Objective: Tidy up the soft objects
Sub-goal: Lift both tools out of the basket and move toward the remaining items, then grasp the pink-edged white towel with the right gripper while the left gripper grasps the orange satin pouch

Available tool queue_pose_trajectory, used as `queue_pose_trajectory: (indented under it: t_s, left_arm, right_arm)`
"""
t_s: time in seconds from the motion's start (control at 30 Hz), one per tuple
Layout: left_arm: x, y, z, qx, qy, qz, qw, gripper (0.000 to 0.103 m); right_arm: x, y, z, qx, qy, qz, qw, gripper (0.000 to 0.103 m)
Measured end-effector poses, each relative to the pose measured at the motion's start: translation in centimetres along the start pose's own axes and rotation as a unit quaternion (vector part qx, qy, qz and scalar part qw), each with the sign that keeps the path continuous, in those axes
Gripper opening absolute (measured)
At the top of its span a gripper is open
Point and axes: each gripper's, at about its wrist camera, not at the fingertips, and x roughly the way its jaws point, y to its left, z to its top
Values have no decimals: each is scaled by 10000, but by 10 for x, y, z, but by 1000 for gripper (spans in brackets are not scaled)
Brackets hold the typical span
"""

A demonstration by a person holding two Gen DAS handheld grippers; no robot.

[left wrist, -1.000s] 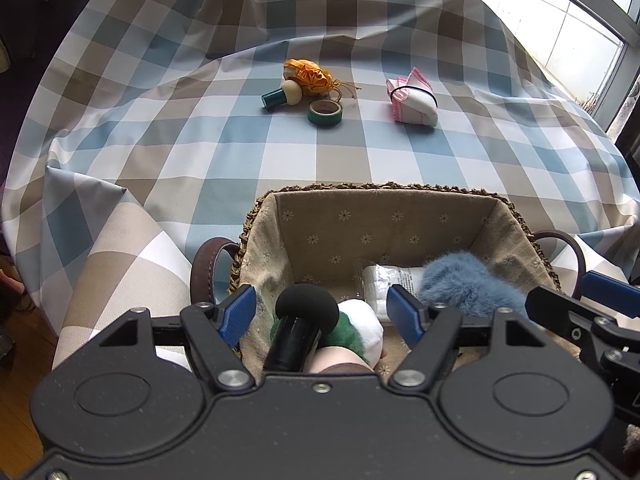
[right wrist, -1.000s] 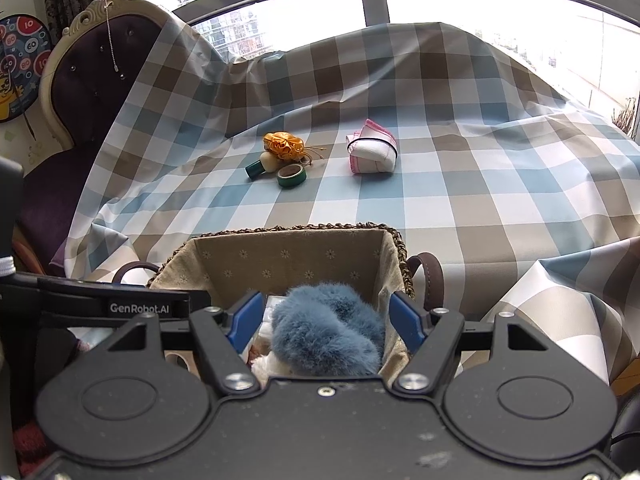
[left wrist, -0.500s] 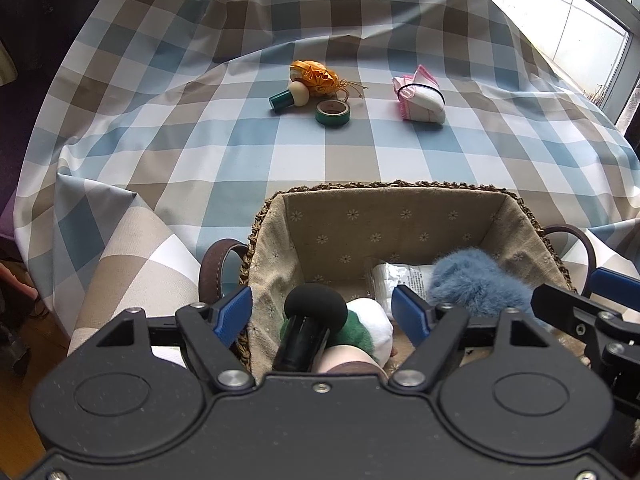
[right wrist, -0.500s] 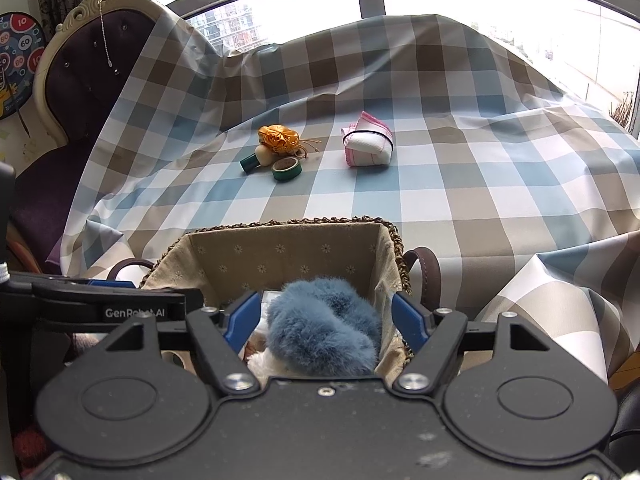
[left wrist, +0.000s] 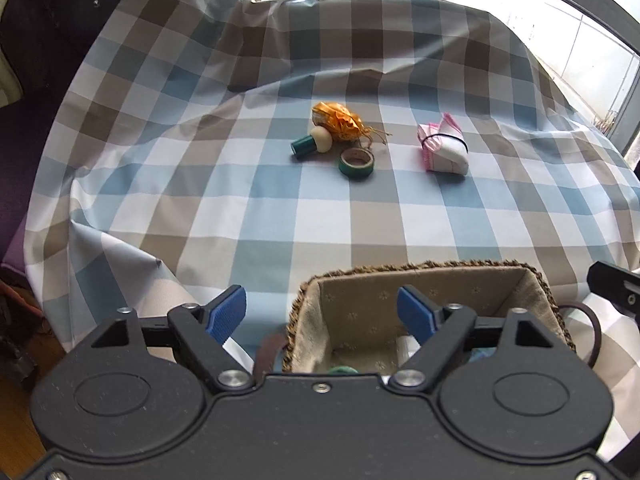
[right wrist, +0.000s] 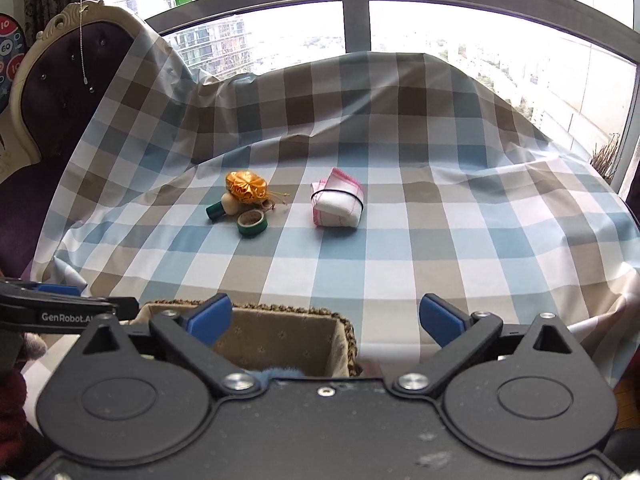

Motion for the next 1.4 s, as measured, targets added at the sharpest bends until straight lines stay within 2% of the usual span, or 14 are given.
queue_pose_trajectory:
  t_s: [0.07, 0.2, 0.4, 0.6, 0.87, 1.07, 1.27, 1.4]
  left_arm:
    - [0, 5, 16, 59, -149, 86, 9998, 83]
    - [8, 14, 46, 50, -203, 193, 9996, 84]
    - [33, 28, 72, -19, -149, 558, 9983, 84]
    - [57, 31, 75, 73, -45, 749, 9972, 84]
    - [88, 31, 74, -88, 291, 560, 9980, 84]
    - [110, 31, 73, -117, 430, 564, 9974, 84]
    - [133, 38, 74, -212, 616, 541, 9964, 83]
    - [147, 37, 75, -49, 633, 620, 9961, 83]
  right_arm:
    - [13, -2, 22, 45, 4, -36, 10000, 101]
    - [39, -1, 51, 113, 104, -121, 9998, 102]
    - [70, 2, 69, 118, 231, -232, 9994, 103]
    - [91, 4, 68, 62, 294, -289, 9991, 103]
    - [118, -5, 70, 241, 613, -129, 9977, 102]
    - [142, -9, 66, 210, 817, -136, 9963, 101]
    - [166, -8, 60, 65, 1059, -126, 9943, 98]
    - [182, -10, 60, 142, 1215, -19, 9925, 91]
